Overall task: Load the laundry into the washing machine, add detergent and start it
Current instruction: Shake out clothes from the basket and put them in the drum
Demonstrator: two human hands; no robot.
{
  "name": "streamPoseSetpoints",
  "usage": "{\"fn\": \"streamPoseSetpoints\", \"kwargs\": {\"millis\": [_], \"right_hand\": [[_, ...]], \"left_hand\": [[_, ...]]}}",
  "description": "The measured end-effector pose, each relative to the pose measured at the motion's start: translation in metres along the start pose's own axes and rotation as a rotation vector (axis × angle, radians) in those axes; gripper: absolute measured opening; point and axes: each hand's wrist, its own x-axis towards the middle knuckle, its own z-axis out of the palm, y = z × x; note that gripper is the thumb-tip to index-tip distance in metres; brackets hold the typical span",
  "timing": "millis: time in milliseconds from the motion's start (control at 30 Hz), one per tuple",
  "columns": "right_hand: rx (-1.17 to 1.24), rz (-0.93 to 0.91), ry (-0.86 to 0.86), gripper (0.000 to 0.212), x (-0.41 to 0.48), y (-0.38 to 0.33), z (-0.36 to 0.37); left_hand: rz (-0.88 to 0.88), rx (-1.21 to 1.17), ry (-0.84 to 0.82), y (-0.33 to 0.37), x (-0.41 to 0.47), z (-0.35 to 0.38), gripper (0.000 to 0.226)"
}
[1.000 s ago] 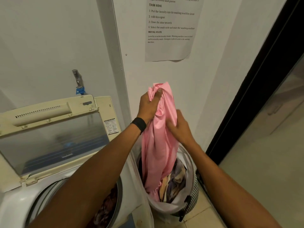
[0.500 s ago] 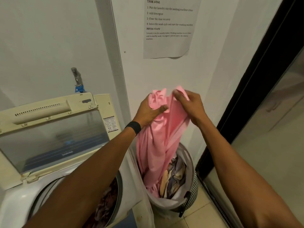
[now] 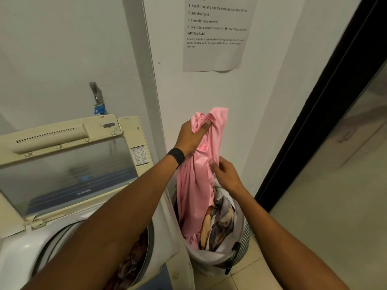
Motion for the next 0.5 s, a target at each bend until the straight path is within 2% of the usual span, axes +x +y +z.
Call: {"fn": "streamPoseSetpoints", "kwargs": {"millis": [67,133,200,267,367,433,500], "right_hand": [[0.094,0.099,0.084,0.026,0.004,0.003,-0.005],[0.162,0.122,0.187,0.024,0.012,-0.013,-0.022],[0.197,0.075,0.263,0.024,0.025,-0.044,-0.045],[0.196,-0.07,0.292,0.025,0.039,-0.084,-0.064],[0.194,-0.273,0.263,0.005,0.059,-0.142,-0.078],[0.188,-0.288,0.179,0.013,0.071,-0.159,-0.077],[0.15,-0.227,0.055,0.023,0.074,-0.157,-0.068]], "left_hand": [[-0.024,-0.028,0.07,-0.005,-0.001,-0.003,0.033],[-0.026,-0.024,0.119,-0.013,0.0,-0.012,0.036],[0.013,0.011,0.079,-0.02,0.0,-0.021,0.042],[0.052,0.024,0.018,-0.02,-0.004,-0.025,0.044],[0.138,0.004,-0.048,-0.013,-0.005,-0.021,0.057],[0.166,-0.007,-0.13,-0.005,-0.005,-0.017,0.056],[0.131,-0.037,-0.172,-0.003,-0.003,-0.01,0.057]]}}
